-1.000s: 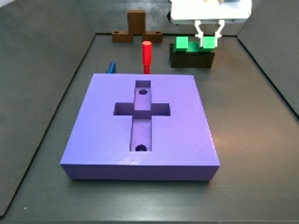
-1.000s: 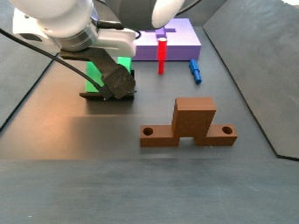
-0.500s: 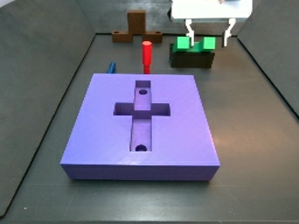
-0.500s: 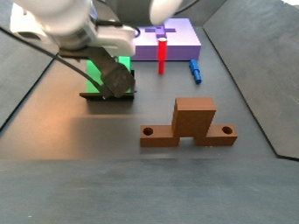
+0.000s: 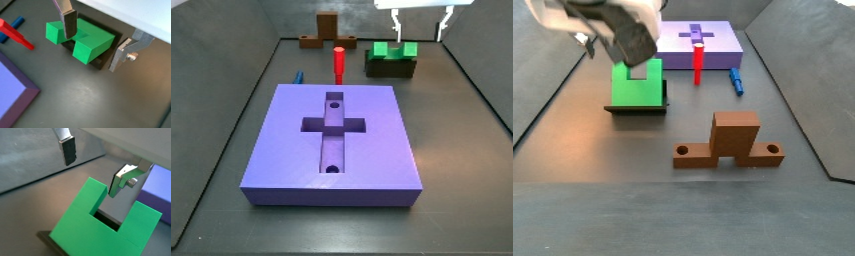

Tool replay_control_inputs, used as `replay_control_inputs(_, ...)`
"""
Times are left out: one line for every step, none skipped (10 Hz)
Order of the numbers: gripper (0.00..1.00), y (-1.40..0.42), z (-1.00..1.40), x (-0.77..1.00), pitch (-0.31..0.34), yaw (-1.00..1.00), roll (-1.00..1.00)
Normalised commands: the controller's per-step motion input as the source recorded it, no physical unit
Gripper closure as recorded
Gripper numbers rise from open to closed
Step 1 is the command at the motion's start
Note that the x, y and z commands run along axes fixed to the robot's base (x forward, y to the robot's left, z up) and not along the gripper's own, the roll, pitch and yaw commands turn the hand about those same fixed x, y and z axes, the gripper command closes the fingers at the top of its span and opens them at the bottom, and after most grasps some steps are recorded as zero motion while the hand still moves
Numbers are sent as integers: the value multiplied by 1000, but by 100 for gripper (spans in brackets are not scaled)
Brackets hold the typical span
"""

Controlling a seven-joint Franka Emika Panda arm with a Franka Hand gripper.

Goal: Pick up the green object. Move up. Place the green object on the fixture. Regrasp the green object. Move to above the board. Insert the green object.
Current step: Regrasp the green object.

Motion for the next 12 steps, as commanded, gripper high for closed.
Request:
replay_control_inputs(0,0,17,0,-183,69,1000)
replay_control_inputs(0,0,0,-69,-103,57,1000)
replay_control_inputs(0,0,0,-126,-40,49,1000)
replay_control_inputs(0,0,0,-131,-26,49,1000)
replay_control_inputs(0,0,0,-129,-3,60,1000)
replay_control_inputs(0,0,0,-97,0,106,1000)
replay_control_inputs(0,0,0,-63,6,149,1000)
replay_control_inputs(0,0,0,-14,20,183,1000)
replay_control_inputs(0,0,0,0,37,209,1000)
replay_control_inputs(0,0,0,0,91,266,1000)
replay_control_inputs(0,-3,0,0,103,300,1000)
replay_control_inputs(0,-11,0,0,91,329,1000)
